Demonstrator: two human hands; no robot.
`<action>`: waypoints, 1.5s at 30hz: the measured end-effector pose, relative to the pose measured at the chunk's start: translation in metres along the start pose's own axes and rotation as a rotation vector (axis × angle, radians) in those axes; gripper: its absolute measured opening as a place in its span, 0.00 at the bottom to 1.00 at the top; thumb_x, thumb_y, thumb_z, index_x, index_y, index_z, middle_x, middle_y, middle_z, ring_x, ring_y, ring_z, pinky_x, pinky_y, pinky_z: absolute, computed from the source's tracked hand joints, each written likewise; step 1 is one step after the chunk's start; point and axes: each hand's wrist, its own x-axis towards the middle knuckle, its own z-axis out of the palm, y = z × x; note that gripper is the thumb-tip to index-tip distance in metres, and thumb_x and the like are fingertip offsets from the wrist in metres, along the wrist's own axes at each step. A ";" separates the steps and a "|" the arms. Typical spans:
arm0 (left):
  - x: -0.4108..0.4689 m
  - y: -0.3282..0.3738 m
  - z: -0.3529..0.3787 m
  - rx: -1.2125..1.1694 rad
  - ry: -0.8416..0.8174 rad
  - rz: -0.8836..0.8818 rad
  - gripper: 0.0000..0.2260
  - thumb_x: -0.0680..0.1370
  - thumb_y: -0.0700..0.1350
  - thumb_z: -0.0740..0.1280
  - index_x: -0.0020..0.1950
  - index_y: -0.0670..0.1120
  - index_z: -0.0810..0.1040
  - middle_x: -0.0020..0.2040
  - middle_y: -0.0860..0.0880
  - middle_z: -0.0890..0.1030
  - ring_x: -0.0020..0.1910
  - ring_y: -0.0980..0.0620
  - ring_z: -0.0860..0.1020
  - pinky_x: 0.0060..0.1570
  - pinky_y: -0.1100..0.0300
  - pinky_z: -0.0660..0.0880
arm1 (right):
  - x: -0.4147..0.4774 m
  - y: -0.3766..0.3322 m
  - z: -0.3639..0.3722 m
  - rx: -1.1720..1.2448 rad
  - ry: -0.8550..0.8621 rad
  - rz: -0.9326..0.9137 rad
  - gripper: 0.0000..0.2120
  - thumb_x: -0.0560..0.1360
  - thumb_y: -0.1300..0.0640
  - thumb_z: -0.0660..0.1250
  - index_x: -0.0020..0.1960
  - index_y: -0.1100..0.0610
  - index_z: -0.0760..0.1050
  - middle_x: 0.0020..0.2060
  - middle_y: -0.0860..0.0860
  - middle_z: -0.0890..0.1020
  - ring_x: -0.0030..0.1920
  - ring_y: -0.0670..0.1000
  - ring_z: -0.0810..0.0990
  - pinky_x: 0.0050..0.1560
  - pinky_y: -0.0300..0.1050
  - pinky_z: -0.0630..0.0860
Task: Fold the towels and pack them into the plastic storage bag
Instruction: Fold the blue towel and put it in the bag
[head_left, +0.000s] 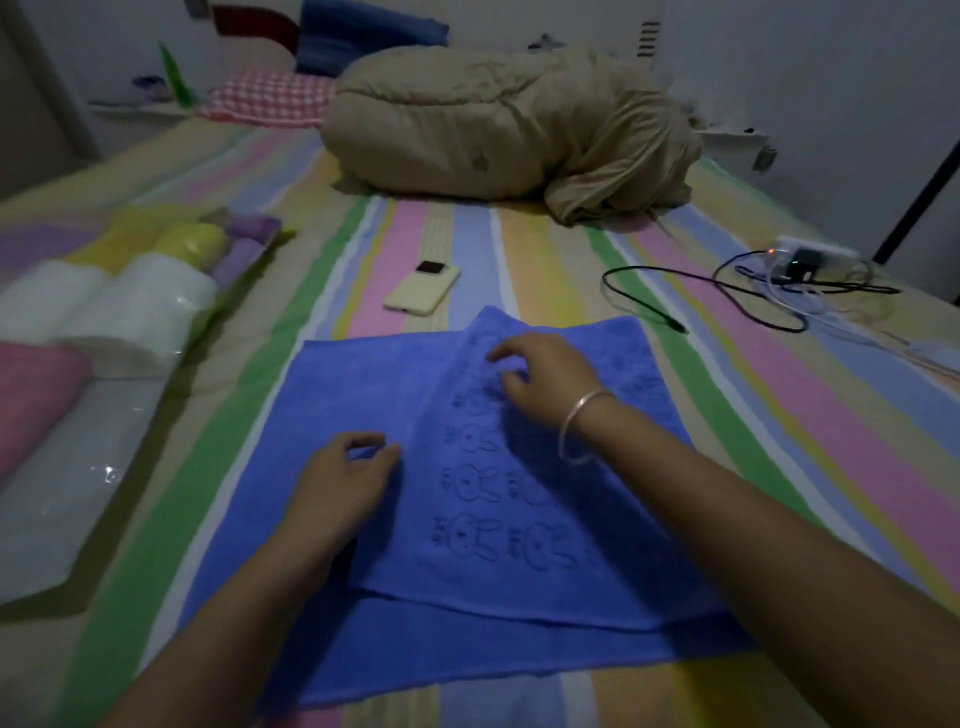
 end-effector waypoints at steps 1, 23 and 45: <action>0.007 -0.001 -0.004 -0.035 -0.018 -0.013 0.11 0.76 0.48 0.69 0.56 0.47 0.78 0.45 0.46 0.80 0.42 0.49 0.77 0.45 0.54 0.73 | 0.022 0.003 0.004 -0.046 0.006 0.039 0.16 0.76 0.56 0.62 0.63 0.53 0.75 0.60 0.54 0.78 0.63 0.58 0.73 0.61 0.54 0.72; 0.001 -0.015 -0.017 0.031 -0.402 0.452 0.18 0.74 0.40 0.66 0.61 0.54 0.79 0.58 0.60 0.79 0.56 0.69 0.75 0.56 0.71 0.71 | 0.147 -0.007 0.007 -0.253 -0.206 0.227 0.10 0.76 0.54 0.65 0.52 0.57 0.81 0.51 0.56 0.81 0.49 0.58 0.78 0.47 0.49 0.76; -0.025 -0.065 -0.112 -0.151 -0.213 0.052 0.18 0.75 0.33 0.68 0.61 0.49 0.78 0.55 0.56 0.81 0.52 0.63 0.80 0.55 0.66 0.76 | 0.166 -0.114 0.115 -0.094 -0.106 0.021 0.09 0.78 0.56 0.63 0.55 0.55 0.80 0.53 0.54 0.83 0.51 0.58 0.79 0.50 0.49 0.75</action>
